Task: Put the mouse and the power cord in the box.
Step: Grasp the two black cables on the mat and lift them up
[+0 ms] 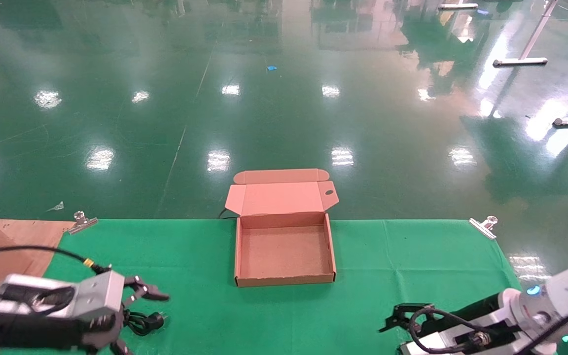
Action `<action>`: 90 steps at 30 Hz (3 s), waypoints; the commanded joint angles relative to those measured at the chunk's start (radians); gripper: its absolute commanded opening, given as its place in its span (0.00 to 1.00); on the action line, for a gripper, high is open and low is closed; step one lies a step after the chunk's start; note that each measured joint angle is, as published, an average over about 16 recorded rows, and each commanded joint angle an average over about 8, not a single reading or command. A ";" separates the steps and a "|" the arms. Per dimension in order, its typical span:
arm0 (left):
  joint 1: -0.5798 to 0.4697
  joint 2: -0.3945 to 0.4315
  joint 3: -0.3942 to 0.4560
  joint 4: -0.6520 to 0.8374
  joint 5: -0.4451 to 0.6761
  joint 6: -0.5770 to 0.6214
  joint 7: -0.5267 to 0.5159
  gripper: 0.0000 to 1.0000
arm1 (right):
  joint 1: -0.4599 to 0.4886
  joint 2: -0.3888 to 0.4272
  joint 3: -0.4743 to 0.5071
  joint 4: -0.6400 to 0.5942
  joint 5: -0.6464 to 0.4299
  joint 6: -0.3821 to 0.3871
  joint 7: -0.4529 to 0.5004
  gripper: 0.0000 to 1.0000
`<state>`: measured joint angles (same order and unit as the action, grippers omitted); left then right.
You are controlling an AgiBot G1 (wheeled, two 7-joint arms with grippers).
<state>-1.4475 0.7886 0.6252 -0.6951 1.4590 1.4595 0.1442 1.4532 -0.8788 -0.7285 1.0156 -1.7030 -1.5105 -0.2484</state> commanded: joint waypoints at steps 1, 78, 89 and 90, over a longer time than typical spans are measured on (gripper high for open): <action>-0.053 0.031 0.030 0.088 0.076 -0.032 0.057 1.00 | 0.023 -0.025 -0.029 -0.051 -0.067 0.013 -0.043 1.00; -0.157 0.318 0.174 0.697 0.373 -0.445 0.478 0.00 | 0.186 -0.355 -0.097 -1.002 -0.230 0.392 -0.605 0.00; -0.171 0.308 0.175 0.697 0.374 -0.430 0.474 0.00 | 0.195 -0.351 -0.092 -1.009 -0.222 0.372 -0.613 0.00; -0.172 0.307 0.175 0.697 0.374 -0.428 0.474 0.00 | 0.197 -0.350 -0.091 -1.010 -0.220 0.369 -0.613 0.00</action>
<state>-1.6215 1.0931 0.7987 0.0021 1.8304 1.0343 0.6170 1.6533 -1.2260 -0.8172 0.0060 -1.9208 -1.1428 -0.8603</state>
